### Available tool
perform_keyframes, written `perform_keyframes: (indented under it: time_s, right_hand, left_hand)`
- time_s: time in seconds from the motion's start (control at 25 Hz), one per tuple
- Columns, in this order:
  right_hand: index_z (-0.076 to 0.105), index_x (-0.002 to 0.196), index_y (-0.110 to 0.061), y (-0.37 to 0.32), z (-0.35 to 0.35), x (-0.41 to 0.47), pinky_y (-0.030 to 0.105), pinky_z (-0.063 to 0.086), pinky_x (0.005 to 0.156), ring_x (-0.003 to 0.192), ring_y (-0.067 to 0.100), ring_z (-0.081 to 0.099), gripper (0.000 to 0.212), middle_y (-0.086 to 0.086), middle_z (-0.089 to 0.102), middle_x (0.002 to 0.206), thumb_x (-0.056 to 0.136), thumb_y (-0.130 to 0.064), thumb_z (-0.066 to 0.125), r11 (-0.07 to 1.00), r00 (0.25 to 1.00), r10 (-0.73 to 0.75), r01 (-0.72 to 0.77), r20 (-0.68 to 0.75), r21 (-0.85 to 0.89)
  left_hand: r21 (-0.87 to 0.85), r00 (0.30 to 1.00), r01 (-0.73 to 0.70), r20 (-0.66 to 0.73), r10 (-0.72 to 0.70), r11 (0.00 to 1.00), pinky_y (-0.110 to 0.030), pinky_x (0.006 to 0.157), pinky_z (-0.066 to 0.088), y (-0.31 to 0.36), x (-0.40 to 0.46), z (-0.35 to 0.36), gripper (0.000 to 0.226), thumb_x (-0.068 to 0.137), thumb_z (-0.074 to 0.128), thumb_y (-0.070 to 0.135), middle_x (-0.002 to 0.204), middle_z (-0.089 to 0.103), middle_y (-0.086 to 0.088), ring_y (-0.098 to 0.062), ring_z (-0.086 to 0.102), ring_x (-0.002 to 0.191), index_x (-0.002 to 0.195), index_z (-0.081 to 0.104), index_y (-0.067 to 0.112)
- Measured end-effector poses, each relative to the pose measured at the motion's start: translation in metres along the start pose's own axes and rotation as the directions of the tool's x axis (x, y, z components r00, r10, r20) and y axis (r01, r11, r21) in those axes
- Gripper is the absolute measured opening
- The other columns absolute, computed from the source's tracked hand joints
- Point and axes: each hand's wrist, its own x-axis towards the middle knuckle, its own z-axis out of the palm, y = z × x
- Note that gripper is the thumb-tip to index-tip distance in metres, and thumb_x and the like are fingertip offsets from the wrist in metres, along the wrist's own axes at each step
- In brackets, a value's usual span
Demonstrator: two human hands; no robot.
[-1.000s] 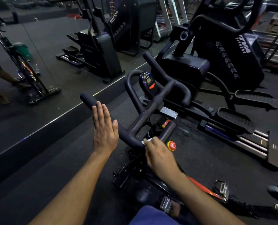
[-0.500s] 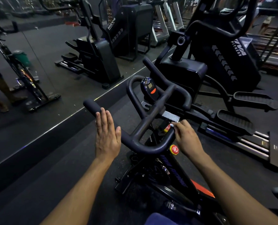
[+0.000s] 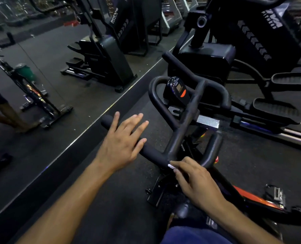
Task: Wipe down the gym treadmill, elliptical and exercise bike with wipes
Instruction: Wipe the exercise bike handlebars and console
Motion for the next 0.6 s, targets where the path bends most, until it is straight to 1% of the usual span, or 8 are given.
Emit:
perform_keyframes:
  time_s: [0.08, 0.16, 0.28, 0.36, 0.4, 0.48, 0.56, 0.6]
  right_hand:
    - [0.068, 0.119, -0.024, -0.019, 0.02, 0.013, 0.015, 0.044, 0.076, 0.088, 0.001, 0.058, 0.024, -0.017, 0.052, 0.095, 0.099, -0.03, 0.055, 0.998, 0.999, 0.025, -0.024, -0.02, 0.064]
    - [0.069, 0.117, -0.024, -0.037, 0.038, 0.029, 0.011, 0.042, 0.079, 0.091, -0.002, 0.059, 0.021, -0.02, 0.054, 0.096, 0.099, -0.027, 0.057, 0.992, 0.998, 0.034, -0.026, -0.061, 0.127]
    - [0.072, 0.112, -0.023, -0.048, 0.046, 0.049, 0.014, 0.046, 0.077, 0.086, 0.003, 0.063, 0.018, -0.017, 0.06, 0.093, 0.096, -0.022, 0.063, 0.972, 0.983, 0.079, -0.039, -0.165, 0.233]
    - [0.072, 0.112, -0.021, -0.051, 0.045, 0.055, 0.019, 0.048, 0.075, 0.081, 0.008, 0.064, 0.019, -0.013, 0.061, 0.091, 0.095, -0.021, 0.064, 0.969, 0.959, 0.114, -0.05, -0.258, 0.242]
    - [0.072, 0.114, -0.02, -0.053, 0.047, 0.057, 0.021, 0.049, 0.075, 0.082, 0.009, 0.064, 0.021, -0.012, 0.062, 0.091, 0.095, -0.022, 0.064, 0.972, 0.944, 0.144, -0.079, -0.295, 0.224]
    - [0.07, 0.12, -0.017, -0.061, 0.052, 0.057, 0.024, 0.05, 0.079, 0.086, 0.008, 0.064, 0.026, -0.009, 0.062, 0.093, 0.097, -0.026, 0.061, 0.978, 0.921, 0.193, -0.155, -0.338, 0.138]
    - [0.069, 0.123, -0.013, -0.069, 0.06, 0.053, 0.028, 0.052, 0.081, 0.088, 0.009, 0.064, 0.033, -0.007, 0.061, 0.094, 0.099, -0.03, 0.055, 0.976, 0.905, 0.193, -0.216, -0.38, -0.019]
    - [0.069, 0.123, -0.012, -0.073, 0.065, 0.052, 0.029, 0.053, 0.079, 0.086, 0.008, 0.063, 0.035, -0.007, 0.059, 0.092, 0.099, -0.031, 0.052, 0.96, 0.883, 0.212, -0.269, -0.418, -0.082]
  left_hand:
    - [0.034, 0.978, -0.192, 0.088, 0.188, 0.981, -0.062, 0.121, 0.022, -0.03, 0.03, -0.012, 0.052, 0.103, 0.038, 0.043, 0.154, 0.048, -0.008, -0.023, 0.047, 0.141, 0.145, 0.054, 0.017]
    - [0.059, 0.935, -0.333, 0.149, 0.322, 0.941, -0.06, 0.121, 0.023, -0.058, 0.061, -0.019, 0.055, 0.101, 0.035, 0.046, 0.156, 0.045, -0.007, -0.023, 0.043, 0.143, 0.147, 0.051, 0.019]
    - [0.016, 0.849, -0.498, 0.217, 0.483, 0.867, -0.054, 0.125, 0.018, -0.086, 0.101, -0.021, 0.062, 0.102, 0.031, 0.049, 0.166, 0.028, -0.004, -0.021, 0.026, 0.153, 0.157, 0.035, 0.022]
    - [-0.021, 0.789, -0.575, 0.25, 0.561, 0.818, -0.05, 0.127, 0.011, -0.097, 0.128, -0.016, 0.066, 0.102, 0.03, 0.05, 0.17, 0.014, -0.001, -0.018, 0.012, 0.157, 0.162, 0.02, 0.024]
    - [-0.053, 0.756, -0.613, 0.248, 0.605, 0.788, -0.048, 0.128, 0.009, -0.101, 0.142, -0.013, 0.067, 0.103, 0.029, 0.051, 0.171, 0.008, 0.001, -0.017, 0.007, 0.157, 0.163, 0.014, 0.025]
    - [-0.093, 0.691, -0.697, 0.177, 0.701, 0.711, -0.045, 0.128, 0.007, -0.103, 0.167, -0.002, 0.066, 0.105, 0.026, 0.051, 0.171, 0.004, 0.002, -0.015, 0.003, 0.157, 0.163, 0.009, 0.024]
    - [-0.08, 0.59, -0.8, 0.072, 0.804, 0.594, -0.044, 0.128, 0.007, -0.097, 0.19, 0.015, 0.065, 0.106, 0.026, 0.051, 0.171, 0.007, 0.0, -0.017, 0.005, 0.157, 0.163, 0.013, 0.021]
    - [-0.069, 0.523, -0.849, 0.021, 0.852, 0.524, -0.045, 0.128, 0.006, -0.093, 0.202, 0.024, 0.066, 0.106, 0.028, 0.051, 0.171, 0.01, -0.001, -0.018, 0.006, 0.157, 0.163, 0.016, 0.02]
